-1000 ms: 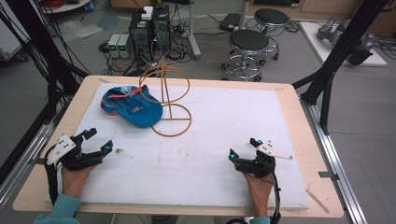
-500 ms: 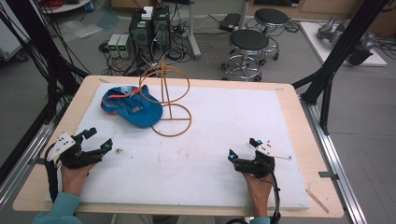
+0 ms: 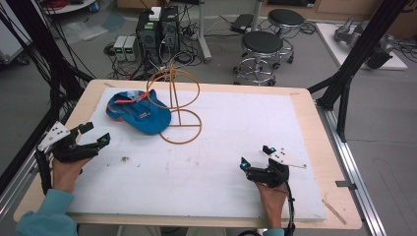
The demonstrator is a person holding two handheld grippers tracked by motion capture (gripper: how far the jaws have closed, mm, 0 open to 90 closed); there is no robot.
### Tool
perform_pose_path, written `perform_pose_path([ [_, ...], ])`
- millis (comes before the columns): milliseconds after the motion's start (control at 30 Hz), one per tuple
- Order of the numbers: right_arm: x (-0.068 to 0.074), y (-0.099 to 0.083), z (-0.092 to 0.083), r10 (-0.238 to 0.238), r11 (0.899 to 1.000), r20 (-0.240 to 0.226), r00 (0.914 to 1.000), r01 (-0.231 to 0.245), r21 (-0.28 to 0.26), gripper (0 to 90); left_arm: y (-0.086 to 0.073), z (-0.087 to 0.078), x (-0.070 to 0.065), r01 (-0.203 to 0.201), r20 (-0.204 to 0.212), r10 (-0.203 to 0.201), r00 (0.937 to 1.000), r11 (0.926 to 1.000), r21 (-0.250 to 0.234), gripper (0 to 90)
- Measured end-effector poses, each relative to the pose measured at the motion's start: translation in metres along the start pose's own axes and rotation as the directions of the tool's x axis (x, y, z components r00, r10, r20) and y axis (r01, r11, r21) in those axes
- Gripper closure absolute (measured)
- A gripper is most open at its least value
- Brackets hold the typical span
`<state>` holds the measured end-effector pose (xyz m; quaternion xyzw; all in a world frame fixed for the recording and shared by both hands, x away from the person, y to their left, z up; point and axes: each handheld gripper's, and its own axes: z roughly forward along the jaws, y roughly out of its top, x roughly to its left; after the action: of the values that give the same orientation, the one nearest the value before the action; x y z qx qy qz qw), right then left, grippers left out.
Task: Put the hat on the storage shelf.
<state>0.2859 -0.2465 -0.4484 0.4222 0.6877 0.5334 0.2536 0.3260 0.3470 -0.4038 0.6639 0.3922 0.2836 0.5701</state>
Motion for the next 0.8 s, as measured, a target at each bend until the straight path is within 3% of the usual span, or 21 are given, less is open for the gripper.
perform_pose_path([
  [200,0.001,0.0,0.0,0.0,1.0,0.005,1.0,0.0,0.003,3.3,0.026,0.013,0.013,-0.03,-0.007,0.031,0.9995,0.9982,0.053,15.2],
  [533,0.001,0.0,0.0,-0.005,1.0,0.005,1.0,0.005,0.002,3.3,0.057,0.038,0.027,-0.073,-0.001,0.074,0.9973,0.9867,0.145,16.4],
  [800,0.001,0.0,0.0,-0.006,1.0,0.007,1.0,0.006,0.0,3.3,0.08,0.067,0.037,-0.064,0.006,0.064,0.998,0.9787,0.195,18.5],
])
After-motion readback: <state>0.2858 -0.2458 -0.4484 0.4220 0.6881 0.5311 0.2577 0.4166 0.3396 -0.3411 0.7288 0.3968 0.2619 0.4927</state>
